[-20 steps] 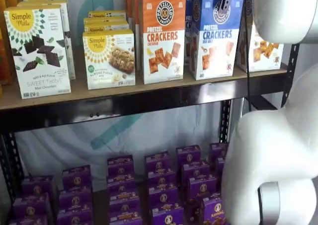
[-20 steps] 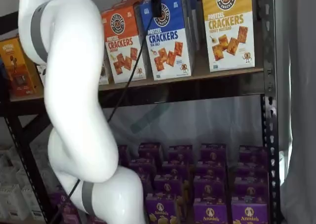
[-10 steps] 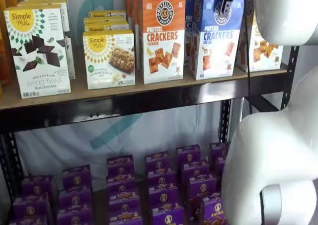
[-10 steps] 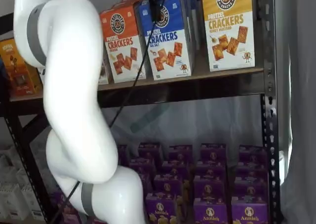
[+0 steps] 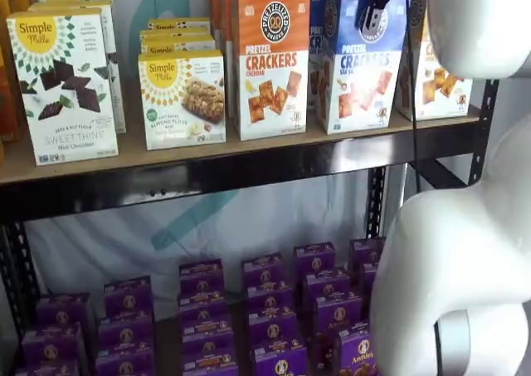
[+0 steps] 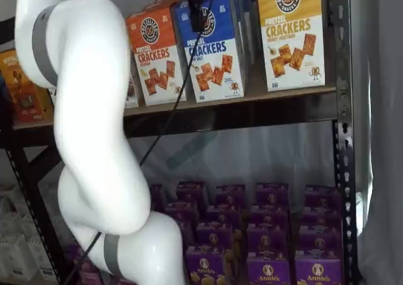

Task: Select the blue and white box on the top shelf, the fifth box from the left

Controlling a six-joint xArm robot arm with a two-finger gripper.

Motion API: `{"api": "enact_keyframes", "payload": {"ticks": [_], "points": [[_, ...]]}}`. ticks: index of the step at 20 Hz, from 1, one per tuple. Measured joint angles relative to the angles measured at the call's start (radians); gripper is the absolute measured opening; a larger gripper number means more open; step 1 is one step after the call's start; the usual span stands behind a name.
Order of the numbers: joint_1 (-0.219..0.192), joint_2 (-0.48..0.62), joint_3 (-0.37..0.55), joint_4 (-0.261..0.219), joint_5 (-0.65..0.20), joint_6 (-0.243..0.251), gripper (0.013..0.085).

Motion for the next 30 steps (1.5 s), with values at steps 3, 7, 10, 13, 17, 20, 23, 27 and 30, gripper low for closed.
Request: {"api": "enact_keyframes", "payload": {"ticks": [3,7,10,13,17,20,23,27,30], "points": [[-0.001,0.000,0.002,0.000,-0.001,-0.002,0.0650],[-0.004,0.000,0.003,0.004,-0.001,-0.003,0.0650],[-0.004,0.000,0.006,0.005,-0.003,-0.004,0.0650],[-0.005,-0.001,0.007,0.005,-0.004,-0.004,0.0610],[-0.010,0.000,0.005,0.009,-0.001,-0.007,0.0530],[-0.013,0.002,-0.001,0.014,0.005,-0.009,0.0530],[-0.016,0.003,-0.005,0.018,0.011,-0.010,0.0530],[-0.020,0.006,-0.018,0.028,0.033,-0.008,0.0530],[-0.027,0.007,-0.037,0.041,0.068,-0.006,0.0530]]}}
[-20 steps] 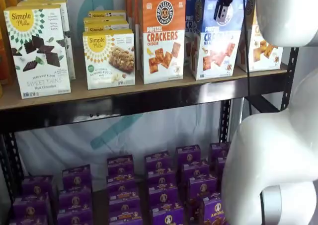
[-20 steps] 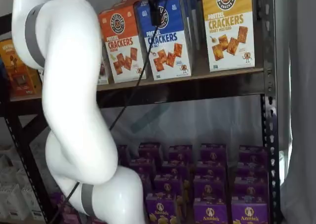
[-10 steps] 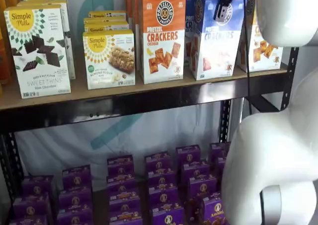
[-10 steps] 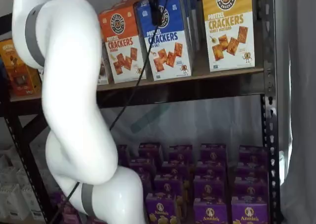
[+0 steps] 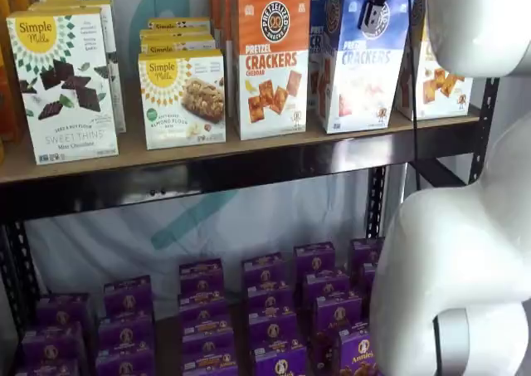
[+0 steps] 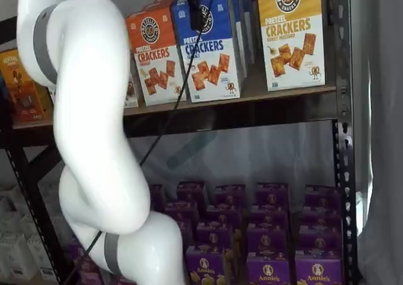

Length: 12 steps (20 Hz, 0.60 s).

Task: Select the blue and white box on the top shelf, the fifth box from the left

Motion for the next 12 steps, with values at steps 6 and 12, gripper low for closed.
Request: {"api": "enact_keyframes", "payload": {"ticks": [6,12], "points": [[-0.028,-0.015,-0.044,0.035,0.104,0.001,0.0530],[-0.029,-0.081,-0.012,0.028,0.151,0.003,0.0530]]}}
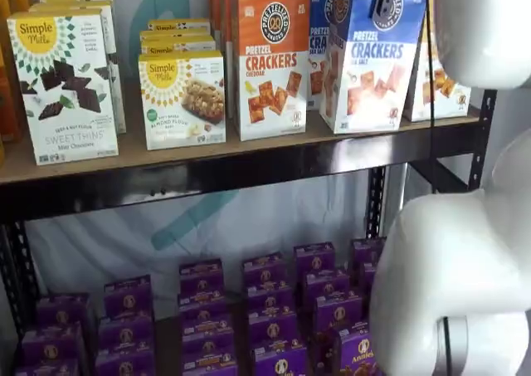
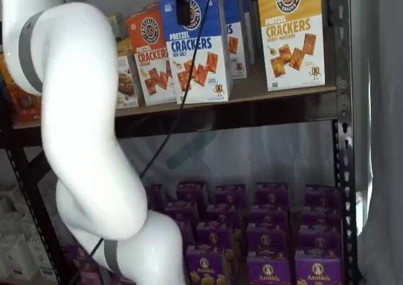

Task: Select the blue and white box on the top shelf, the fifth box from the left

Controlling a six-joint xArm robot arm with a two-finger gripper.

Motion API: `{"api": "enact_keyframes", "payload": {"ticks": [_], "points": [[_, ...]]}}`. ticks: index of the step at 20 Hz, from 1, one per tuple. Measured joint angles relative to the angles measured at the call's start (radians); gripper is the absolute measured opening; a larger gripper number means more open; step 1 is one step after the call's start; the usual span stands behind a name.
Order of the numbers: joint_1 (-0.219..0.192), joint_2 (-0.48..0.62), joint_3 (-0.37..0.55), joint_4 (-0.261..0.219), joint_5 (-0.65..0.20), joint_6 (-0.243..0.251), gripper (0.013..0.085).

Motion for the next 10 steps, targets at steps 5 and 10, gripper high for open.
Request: {"api": "enact_keyframes", "payload": {"ticks": [5,10], "points": [[0.003,-0.069,0.060,-0.025,0.019,-0.006,0.0530],[-0.007,-0.121,0.115,-0.029,0.020,-0.018,0.0530]]}}
